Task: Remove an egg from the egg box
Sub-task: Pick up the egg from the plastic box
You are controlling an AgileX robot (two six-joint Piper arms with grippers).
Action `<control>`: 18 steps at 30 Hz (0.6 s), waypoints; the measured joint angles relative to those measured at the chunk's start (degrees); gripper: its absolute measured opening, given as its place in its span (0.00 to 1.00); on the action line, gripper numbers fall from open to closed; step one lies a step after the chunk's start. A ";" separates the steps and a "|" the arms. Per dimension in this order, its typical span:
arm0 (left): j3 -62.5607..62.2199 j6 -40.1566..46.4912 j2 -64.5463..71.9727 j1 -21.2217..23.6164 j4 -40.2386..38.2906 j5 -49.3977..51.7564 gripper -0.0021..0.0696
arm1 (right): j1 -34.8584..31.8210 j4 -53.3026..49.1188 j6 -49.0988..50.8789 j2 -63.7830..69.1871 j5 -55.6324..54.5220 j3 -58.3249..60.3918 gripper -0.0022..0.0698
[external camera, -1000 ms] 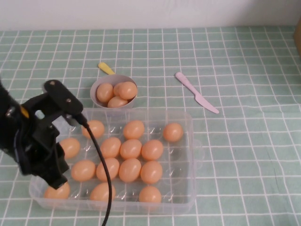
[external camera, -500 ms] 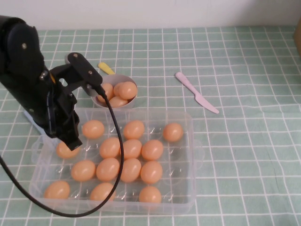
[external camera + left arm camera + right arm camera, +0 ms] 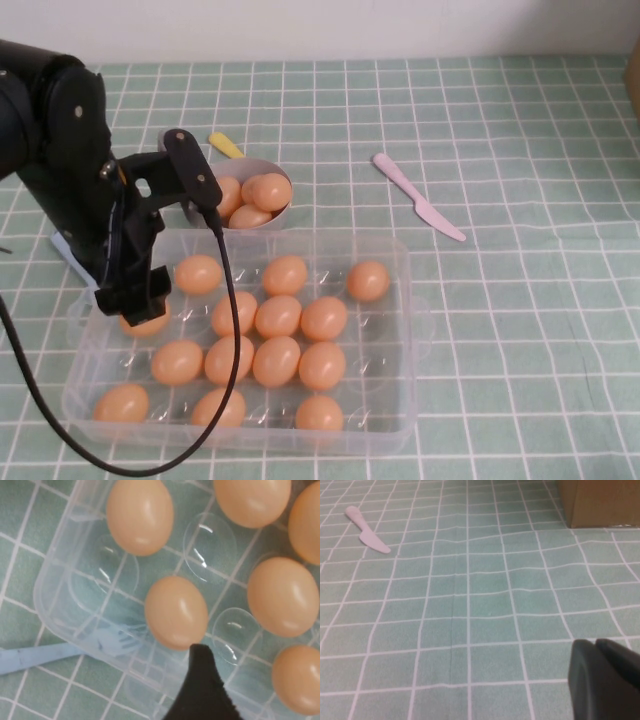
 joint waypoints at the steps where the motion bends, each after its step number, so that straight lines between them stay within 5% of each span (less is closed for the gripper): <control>1: 0.00 0.46 0.25 0.00 0.14 0.00 0.66 | 0.00 0.00 0.00 0.00 0.00 0.00 0.01; 18: 0.00 9.69 7.24 0.00 4.06 -1.70 0.65 | 0.00 0.00 0.00 0.00 0.00 0.00 0.01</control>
